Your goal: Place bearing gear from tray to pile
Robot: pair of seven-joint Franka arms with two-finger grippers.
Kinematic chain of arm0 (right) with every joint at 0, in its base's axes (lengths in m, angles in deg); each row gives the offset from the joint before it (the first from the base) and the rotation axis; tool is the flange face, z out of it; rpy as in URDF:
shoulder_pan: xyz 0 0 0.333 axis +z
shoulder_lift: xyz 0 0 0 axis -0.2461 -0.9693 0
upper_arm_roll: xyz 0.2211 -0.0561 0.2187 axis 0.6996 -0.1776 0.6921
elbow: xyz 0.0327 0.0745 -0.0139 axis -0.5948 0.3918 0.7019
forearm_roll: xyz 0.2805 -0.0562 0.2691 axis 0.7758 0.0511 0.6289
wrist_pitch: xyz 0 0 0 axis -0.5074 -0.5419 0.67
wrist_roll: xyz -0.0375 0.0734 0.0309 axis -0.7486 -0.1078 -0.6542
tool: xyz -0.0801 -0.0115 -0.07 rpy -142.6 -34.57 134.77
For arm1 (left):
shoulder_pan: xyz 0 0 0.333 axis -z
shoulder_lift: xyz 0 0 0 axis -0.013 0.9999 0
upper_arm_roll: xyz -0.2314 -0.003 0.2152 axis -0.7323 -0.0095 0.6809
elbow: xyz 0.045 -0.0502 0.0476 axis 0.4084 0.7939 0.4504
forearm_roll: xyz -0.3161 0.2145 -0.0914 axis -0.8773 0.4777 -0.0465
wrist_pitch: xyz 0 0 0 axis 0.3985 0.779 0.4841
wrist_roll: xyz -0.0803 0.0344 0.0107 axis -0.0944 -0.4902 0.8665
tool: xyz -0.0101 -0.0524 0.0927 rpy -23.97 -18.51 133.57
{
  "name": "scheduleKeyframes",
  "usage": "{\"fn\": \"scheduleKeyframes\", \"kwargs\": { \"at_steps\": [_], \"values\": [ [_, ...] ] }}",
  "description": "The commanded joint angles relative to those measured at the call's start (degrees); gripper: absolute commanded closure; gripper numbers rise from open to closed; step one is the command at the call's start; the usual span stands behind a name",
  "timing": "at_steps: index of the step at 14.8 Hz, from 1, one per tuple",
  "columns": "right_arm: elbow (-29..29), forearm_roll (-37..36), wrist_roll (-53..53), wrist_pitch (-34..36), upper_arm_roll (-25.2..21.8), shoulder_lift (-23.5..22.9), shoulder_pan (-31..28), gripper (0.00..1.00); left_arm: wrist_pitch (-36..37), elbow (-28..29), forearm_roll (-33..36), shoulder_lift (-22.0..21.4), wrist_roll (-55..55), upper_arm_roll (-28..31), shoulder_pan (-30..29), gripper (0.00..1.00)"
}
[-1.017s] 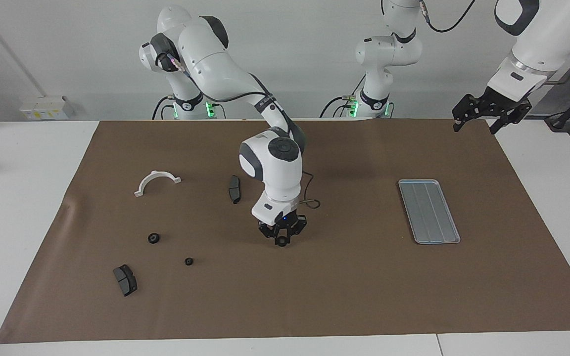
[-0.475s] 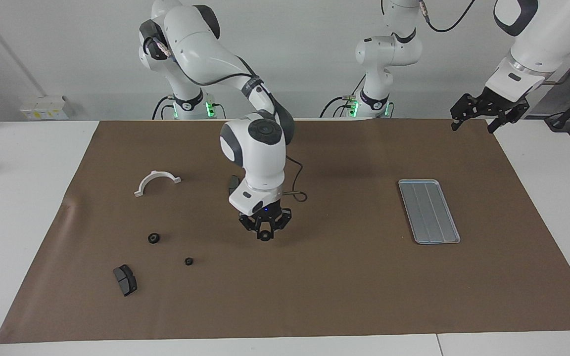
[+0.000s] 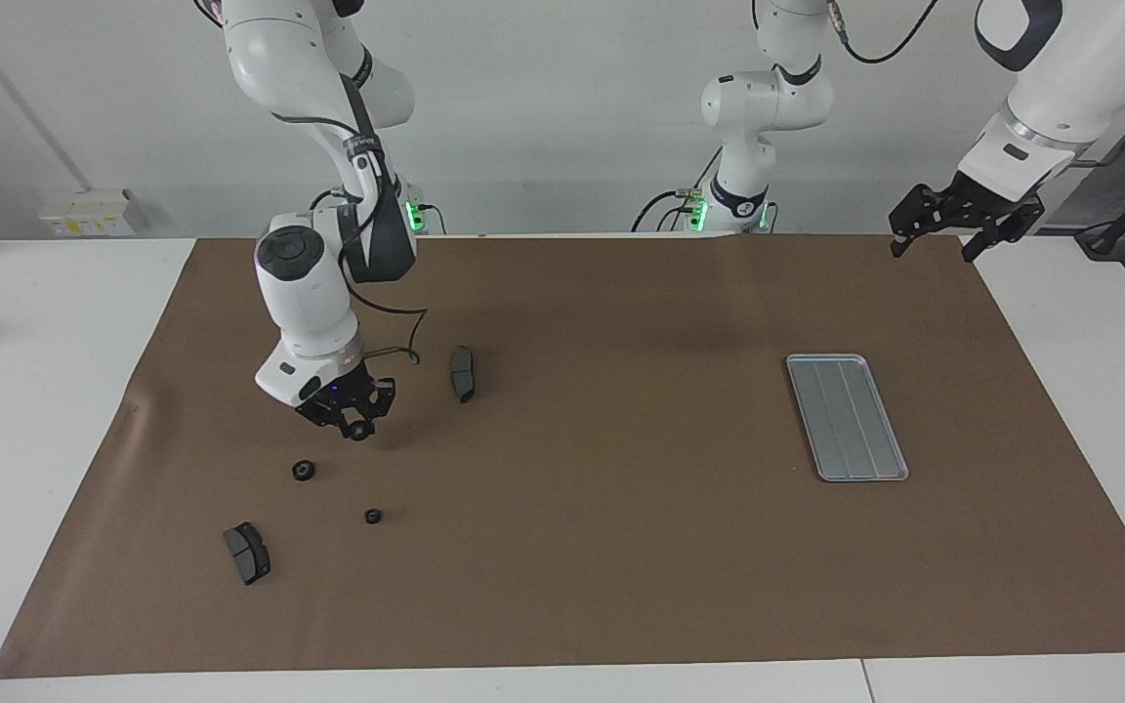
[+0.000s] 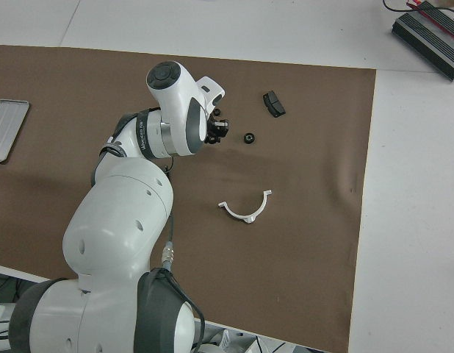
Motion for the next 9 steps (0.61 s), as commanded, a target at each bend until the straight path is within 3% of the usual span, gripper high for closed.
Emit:
{"fn": "scheduleKeyframes", "kwargs": {
  "at_steps": [1, 4, 5, 6, 9],
  "values": [
    [8.92, 1.12, -2.90, -5.68, 0.75, 3.99, -2.01, 1.00, 0.13, 1.46, 0.27, -1.43, 0.58, -0.09, -0.29, 0.00],
    [9.02, 1.12, -3.17, -6.31, 0.75, 3.29, -2.46, 1.00, 0.13, 1.46, 0.27, -1.43, 0.58, -0.09, -0.38, 0.00],
    [9.02, 1.12, -2.65, -6.22, 0.75, 3.20, -2.28, 0.79, 0.05, 1.46, 0.27, -1.43, 0.58, -0.09, -0.29, 0.00],
    [9.02, 1.21, -1.86, -6.31, 0.75, 2.94, -2.11, 0.01, 0.13, 1.46, 0.27, -1.43, 0.58, -0.09, -0.29, 0.00],
    [8.76, 1.21, 1.04, -6.22, 0.75, 2.85, -1.67, 0.00, 0.13, 1.46, 0.27, -1.43, 0.58, -0.09, -0.38, 0.00]
  ]
}}
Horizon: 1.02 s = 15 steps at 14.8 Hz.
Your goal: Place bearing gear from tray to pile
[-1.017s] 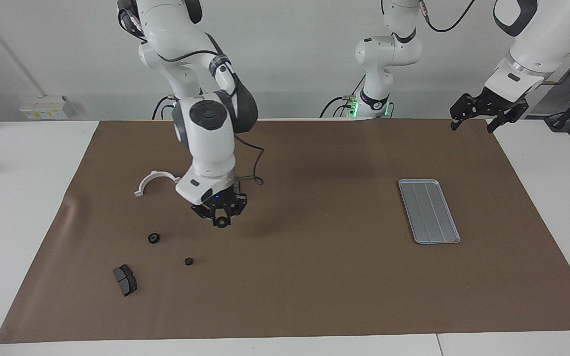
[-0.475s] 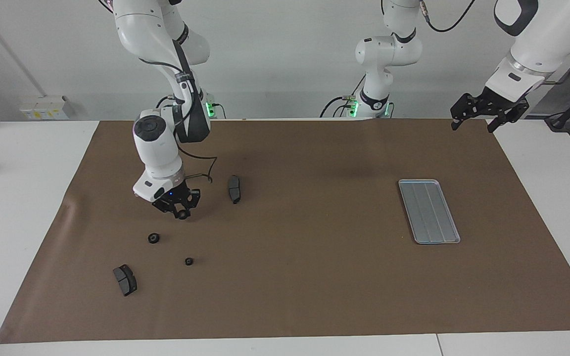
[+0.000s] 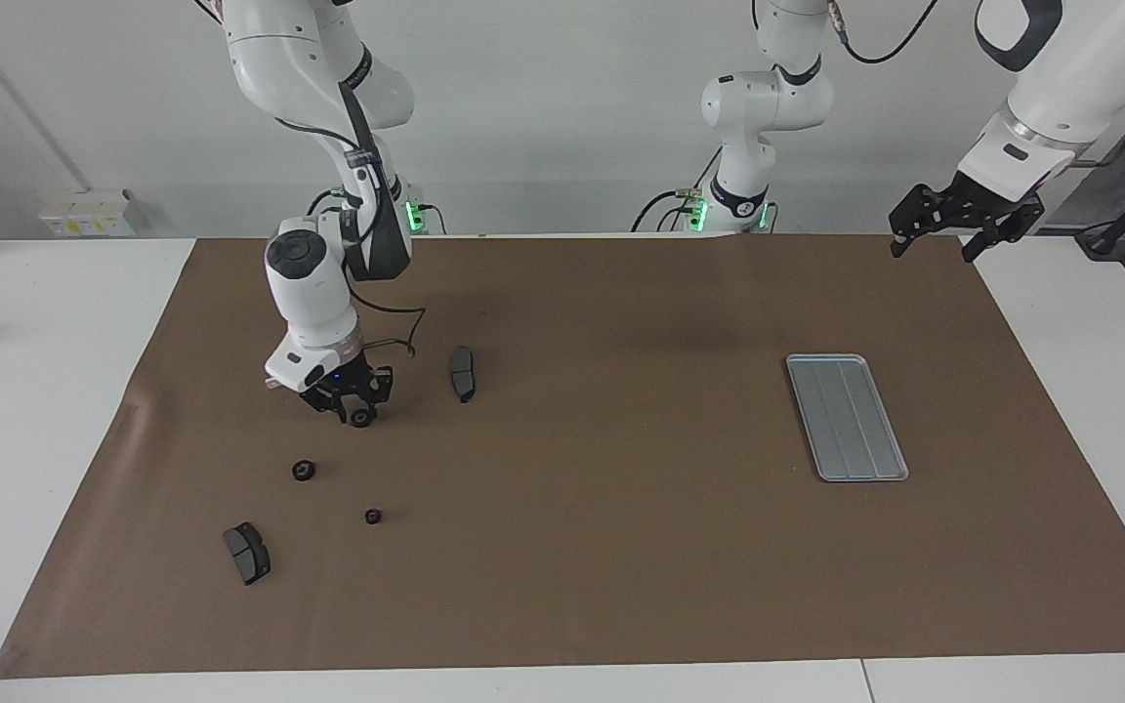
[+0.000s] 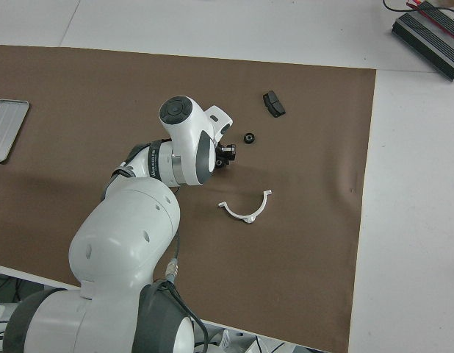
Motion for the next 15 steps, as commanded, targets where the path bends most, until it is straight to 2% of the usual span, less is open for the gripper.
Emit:
{"fn": "scheduleKeyframes", "kwargs": {
  "at_steps": [1, 4, 10, 12, 15],
  "values": [
    [0.60, 1.00, 2.78, -0.87, 0.70, 0.96, -0.32, 0.00, 0.13, 1.37, 0.27, -1.43, 0.58, -0.09, -0.38, 0.00],
    [-3.61, 1.00, 11.99, 2.19, 0.70, 1.57, 0.03, 0.00, 0.13, 1.46, 0.27, -1.43, 0.58, -0.09, -0.38, 0.00],
    [-23.28, 1.08, 12.99, 27.56, 0.44, 3.58, -2.34, 0.00, 0.13, 1.46, 0.27, -1.43, 0.58, -0.09, -0.38, 0.00],
    [-26.99, 1.69, 12.47, 34.08, 0.44, 5.78, -2.87, 0.00, 0.13, 1.46, 0.27, -1.43, 0.58, -0.09, -0.38, 0.00],
    [-29.46, 3.19, 10.55, 41.29, -0.09, 10.26, -4.88, 0.00, 0.13, 1.46, 0.27, -1.43, 0.58, -0.09, -0.38, 0.00]
  ]
}}
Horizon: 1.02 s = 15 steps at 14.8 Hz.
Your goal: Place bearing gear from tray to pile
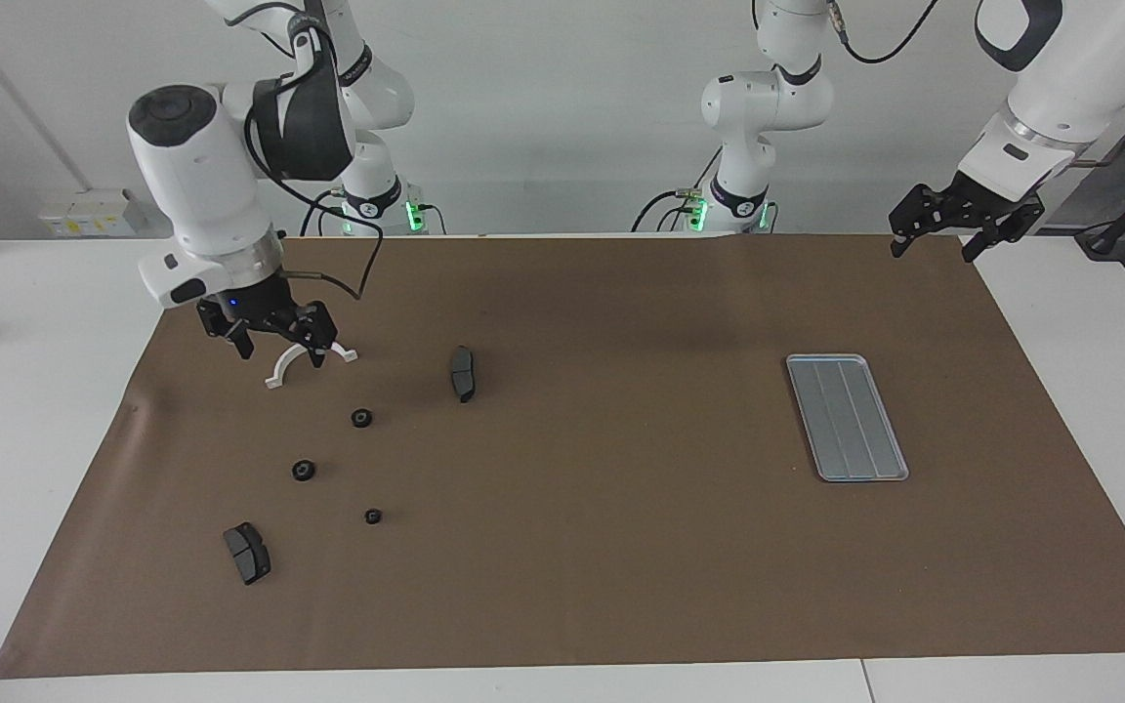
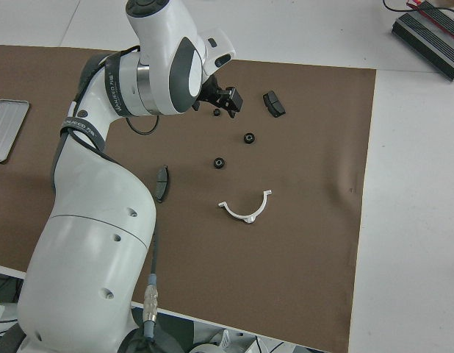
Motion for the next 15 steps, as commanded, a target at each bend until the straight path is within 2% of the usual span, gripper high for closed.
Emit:
{"fn": "scheduleKeyframes", "kwargs": {
  "at_steps": [1, 2, 3, 10, 13, 15],
  "values": [
    [-4.49, 3.27, -4.79, 8.80, -0.20, 2.57, -3.21, 0.00, 0.05, 1.46, 0.27, -1.43, 0.58, -0.09, -0.38, 0.00],
    [-8.35, 3.63, -5.69, 14.41, -1.68, 2.57, -2.96, 0.00, 0.13, 1.46, 0.27, -1.43, 0.58, -0.09, -0.38, 0.00],
    [-8.91, 3.46, -6.31, 15.86, -3.44, 2.57, -1.91, 0.00, 0.13, 1.46, 0.27, -1.43, 0.58, -0.09, -0.38, 0.00],
    [-7.16, 2.76, -6.57, 15.70, -5.12, 2.92, 1.17, 0.00, 0.13, 1.46, 0.27, -1.43, 0.58, -0.09, -0.38, 0.00],
    [-6.99, 2.76, -7.62, 15.44, -11.61, 3.01, 6.61, 0.00, 0.13, 1.46, 0.27, -1.43, 0.58, -0.09, -0.38, 0.00],
    [-7.07, 2.85, -8.77, 15.09, -11.80, 2.92, 6.71, 0.00, 0.13, 1.46, 0.27, -1.43, 0.58, -0.09, -0.38, 0.00]
  ]
}}
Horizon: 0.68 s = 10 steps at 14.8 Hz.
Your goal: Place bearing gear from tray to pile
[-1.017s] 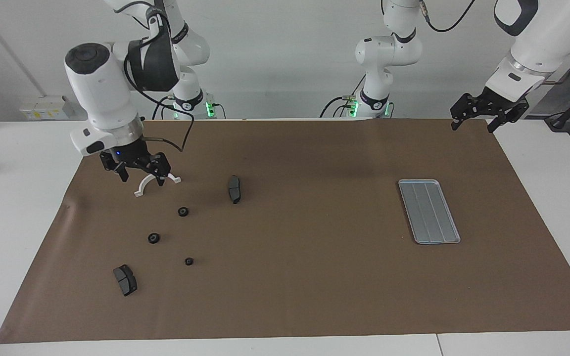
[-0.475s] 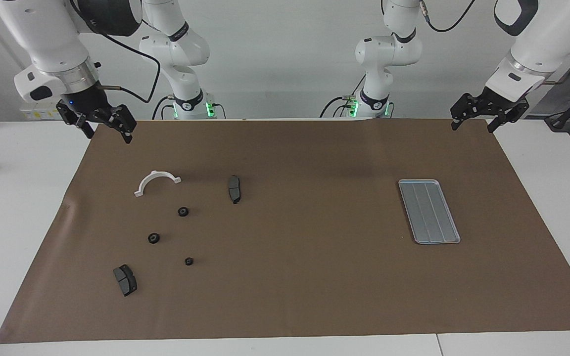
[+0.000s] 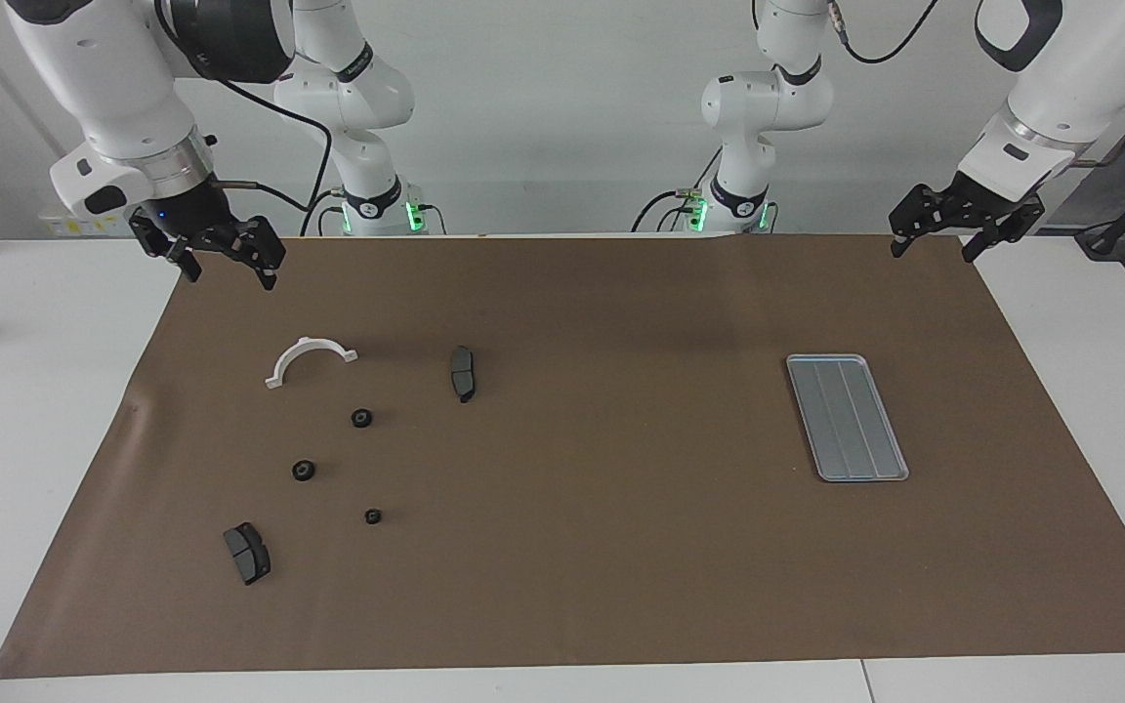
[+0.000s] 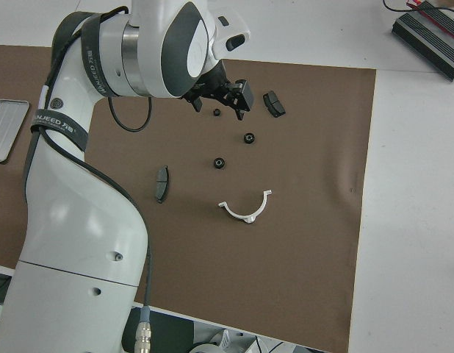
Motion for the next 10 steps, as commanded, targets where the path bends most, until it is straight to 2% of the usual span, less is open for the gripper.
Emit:
{"fn": "scheduleKeyframes", "kwargs": {
  "at_steps": [1, 10],
  "values": [
    [0.08, 1.07, -2.02, 0.32, -1.37, 0.23, 0.83, 0.00, 0.13, 1.46, 0.27, -1.43, 0.58, -0.09, -0.37, 0.00],
    [-0.19, 1.78, -2.99, 2.17, -0.76, 0.40, -0.40, 0.00, 0.13, 1.46, 0.27, -1.43, 0.58, -0.09, -0.37, 0.00]
  ]
}}
